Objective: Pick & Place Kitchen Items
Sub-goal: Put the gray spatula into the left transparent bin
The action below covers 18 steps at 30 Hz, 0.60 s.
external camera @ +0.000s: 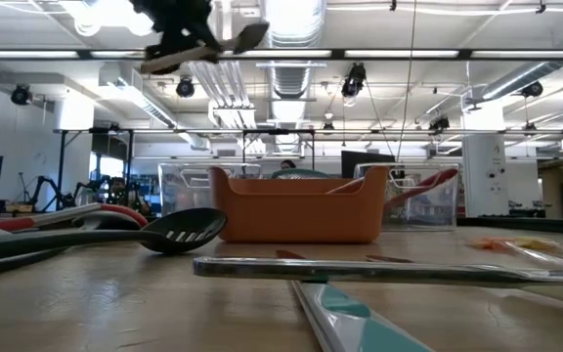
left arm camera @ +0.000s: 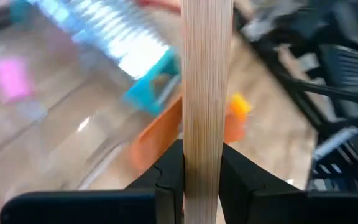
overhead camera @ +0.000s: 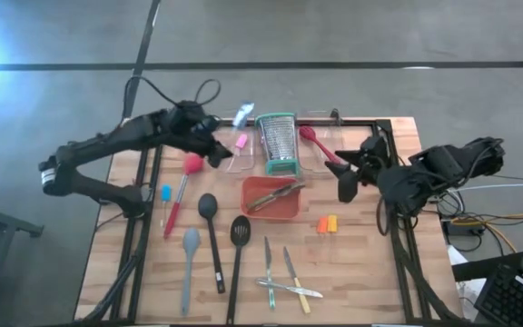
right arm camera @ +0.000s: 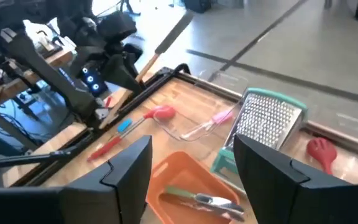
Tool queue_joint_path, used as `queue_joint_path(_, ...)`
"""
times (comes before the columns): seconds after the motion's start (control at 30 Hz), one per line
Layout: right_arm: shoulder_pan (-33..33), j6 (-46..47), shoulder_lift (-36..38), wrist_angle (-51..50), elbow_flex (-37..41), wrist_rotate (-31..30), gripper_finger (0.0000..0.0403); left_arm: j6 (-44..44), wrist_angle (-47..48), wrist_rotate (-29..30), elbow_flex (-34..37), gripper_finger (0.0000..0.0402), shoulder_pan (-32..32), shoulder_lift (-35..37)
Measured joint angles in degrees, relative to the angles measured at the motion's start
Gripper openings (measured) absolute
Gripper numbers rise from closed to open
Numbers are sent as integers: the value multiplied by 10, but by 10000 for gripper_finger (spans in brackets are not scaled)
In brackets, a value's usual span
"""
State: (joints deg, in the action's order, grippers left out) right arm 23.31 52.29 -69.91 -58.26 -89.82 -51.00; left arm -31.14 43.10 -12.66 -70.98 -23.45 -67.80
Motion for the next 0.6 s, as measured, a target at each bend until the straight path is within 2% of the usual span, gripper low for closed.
queue_joint_path(0.17, -23, -17, -13, -1, 1, 4, 221, -9, 88, -8, 0, 66, -44, -23)
queue_joint_path(0.3, -26, -19, -9, -3, 0, 9, 221, -9, 138, -47, 0, 66, -66, -58)
queue_joint_path(0.47, -26, -13, -10, -16, 1, 25, 221, -4, 139, -84, 0, 66, -92, -115)
queue_joint_path(0.6, -26, -10, -8, -18, 1, 63, 221, 5, 144, -95, 0, 66, -111, -166)
